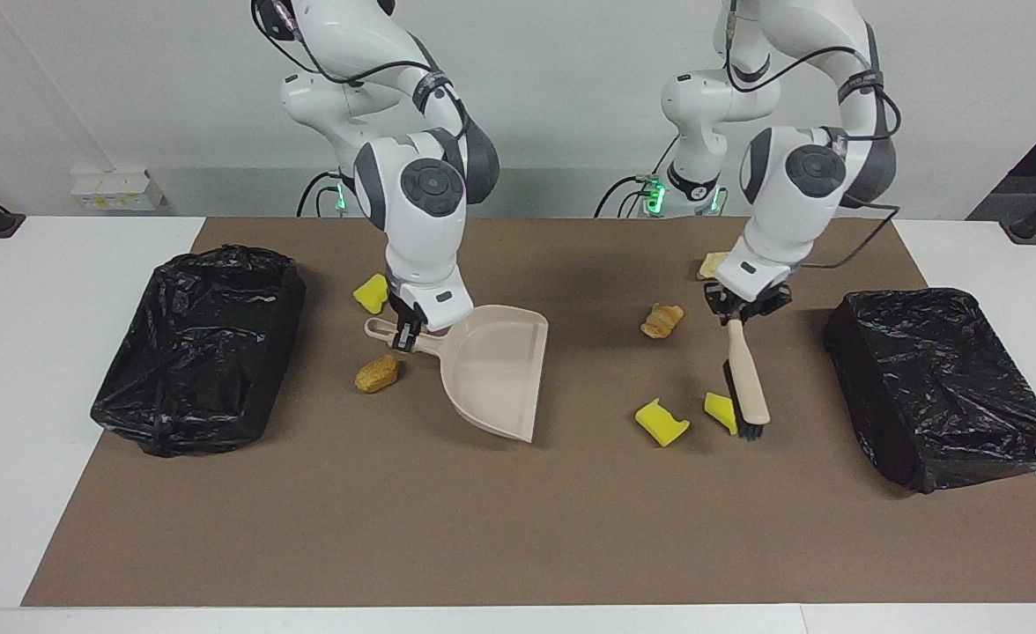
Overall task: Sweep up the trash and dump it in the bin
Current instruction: 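Slide the dustpan with the right gripper while the left gripper grasps the brush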
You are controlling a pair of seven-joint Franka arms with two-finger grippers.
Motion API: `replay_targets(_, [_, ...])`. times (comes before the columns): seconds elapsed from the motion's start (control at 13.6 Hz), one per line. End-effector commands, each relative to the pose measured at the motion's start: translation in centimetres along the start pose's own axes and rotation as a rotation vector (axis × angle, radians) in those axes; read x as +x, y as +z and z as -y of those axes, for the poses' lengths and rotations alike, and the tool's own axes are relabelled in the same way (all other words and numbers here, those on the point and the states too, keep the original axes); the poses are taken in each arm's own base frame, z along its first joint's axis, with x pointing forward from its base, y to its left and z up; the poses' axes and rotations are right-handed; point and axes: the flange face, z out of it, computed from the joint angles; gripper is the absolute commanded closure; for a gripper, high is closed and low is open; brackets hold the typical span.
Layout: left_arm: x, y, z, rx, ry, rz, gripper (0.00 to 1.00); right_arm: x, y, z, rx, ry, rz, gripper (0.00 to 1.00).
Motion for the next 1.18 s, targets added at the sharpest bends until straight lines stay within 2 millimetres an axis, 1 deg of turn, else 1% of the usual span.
replay_targets(0.0, [3.4,0.2,4.4,0.029,0.057,-0.023,1.0,0.9,0.7,3.1,-0.013,-0.085,0.042,1.0])
replay_targets(0.07, [3.9,1.1,5.8,0.032,0.055,-0.014,1.0,1.8,1.0,3.3,-0.031,-0.105,0.042,1.0])
replay_targets(0.15, [4.0,1.9,6.5,0.032,0.059,-0.009,1.0,2.3,2.0,3.4,-0.049,-0.117,0.034,1.0])
replay_targets(0.22, [4.0,2.9,6.3,0.031,0.078,0.007,1.0,2.8,2.8,3.5,-0.064,-0.123,0.023,1.0])
replay_targets(0.29, [3.9,3.4,5.9,0.029,0.087,0.017,1.0,3.9,3.4,3.9,-0.072,-0.141,0.031,1.0])
replay_targets(0.37, [3.4,3.8,5.1,0.025,0.105,0.036,1.0,5.1,3.8,4.4,-0.075,-0.151,0.042,1.0])
replay_targets(0.44, [2.8,4.3,4.0,0.024,0.135,0.047,1.0,5.5,4.1,4.4,-0.086,-0.136,0.047,1.0])
replay_targets(0.59, [2.2,4.6,2.4,0.022,0.176,0.067,1.0,5.5,4.2,4.4,-0.096,-0.145,0.068,1.0])
replay_targets(0.66, [2.0,4.9,0.5,0.024,0.207,0.073,1.0,5.4,4.3,4.4,-0.097,-0.151,0.078,1.0])
replay_targets(0.74, [1.8,5.2,-0.9,0.023,0.228,0.077,1.0,5.3,4.3,4.4,-0.099,-0.153,0.088,1.0])
replay_targets(0.81, [1.7,5.2,-2.8,0.015,0.25,0.076,1.0,5.3,4.2,4.5,-0.101,-0.154,0.088,1.0])
replay_targets(0.88, [1.4,4.9,-5.2,0.01,0.288,0.073,1.0,5.3,4.3,4.5,-0.1,-0.154,0.089,1.0])
replay_targets(0.96, [0.7,4.8,-6.9,0.009,0.314,0.082,1.0,5.2,4.2,4.5,-0.098,-0.154,0.09,1.0])
replay_targets(1.1, [-1.9,5.4,-10.7,0.012,0.35,0.113,1.0,5.2,4.4,4.6,-0.097,-0.153,0.09,1.0])
